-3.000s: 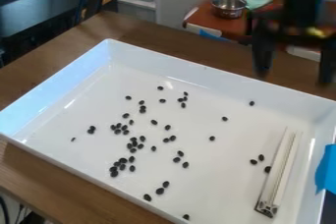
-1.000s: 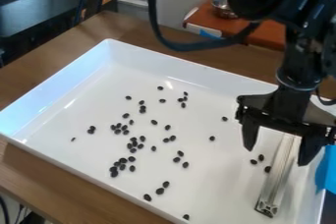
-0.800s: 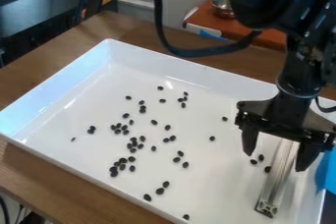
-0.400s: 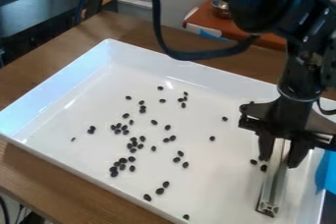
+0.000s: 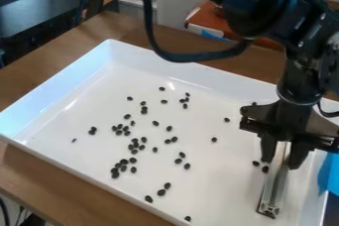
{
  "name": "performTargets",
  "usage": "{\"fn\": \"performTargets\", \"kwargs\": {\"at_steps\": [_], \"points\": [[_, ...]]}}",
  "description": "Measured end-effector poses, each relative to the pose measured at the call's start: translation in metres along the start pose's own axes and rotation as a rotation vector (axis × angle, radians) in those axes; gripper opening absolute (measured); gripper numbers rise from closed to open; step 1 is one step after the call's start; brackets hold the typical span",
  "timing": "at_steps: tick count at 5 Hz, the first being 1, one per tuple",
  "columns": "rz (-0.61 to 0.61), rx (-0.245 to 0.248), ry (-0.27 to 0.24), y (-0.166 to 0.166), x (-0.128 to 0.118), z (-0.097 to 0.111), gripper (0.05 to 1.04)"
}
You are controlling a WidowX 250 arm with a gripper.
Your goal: Sweep into pile
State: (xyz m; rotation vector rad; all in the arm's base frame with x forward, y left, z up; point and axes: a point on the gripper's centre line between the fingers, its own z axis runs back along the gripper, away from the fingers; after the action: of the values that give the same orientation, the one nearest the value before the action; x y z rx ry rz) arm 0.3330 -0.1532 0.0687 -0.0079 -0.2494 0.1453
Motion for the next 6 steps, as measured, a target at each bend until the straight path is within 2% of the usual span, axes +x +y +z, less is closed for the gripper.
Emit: {"fn": "performTargets", "kwargs": {"at_steps": [1, 4, 6], "points": [[-0.025, -0.001, -0.011, 0.014, 0.002, -0.001, 0.325], [-0.013, 0.016, 0.039, 0.098, 0.023, -0.005, 0.325], [-0.012, 0.027, 0.078, 0.153, 0.022, -0.004, 0.325]]}}
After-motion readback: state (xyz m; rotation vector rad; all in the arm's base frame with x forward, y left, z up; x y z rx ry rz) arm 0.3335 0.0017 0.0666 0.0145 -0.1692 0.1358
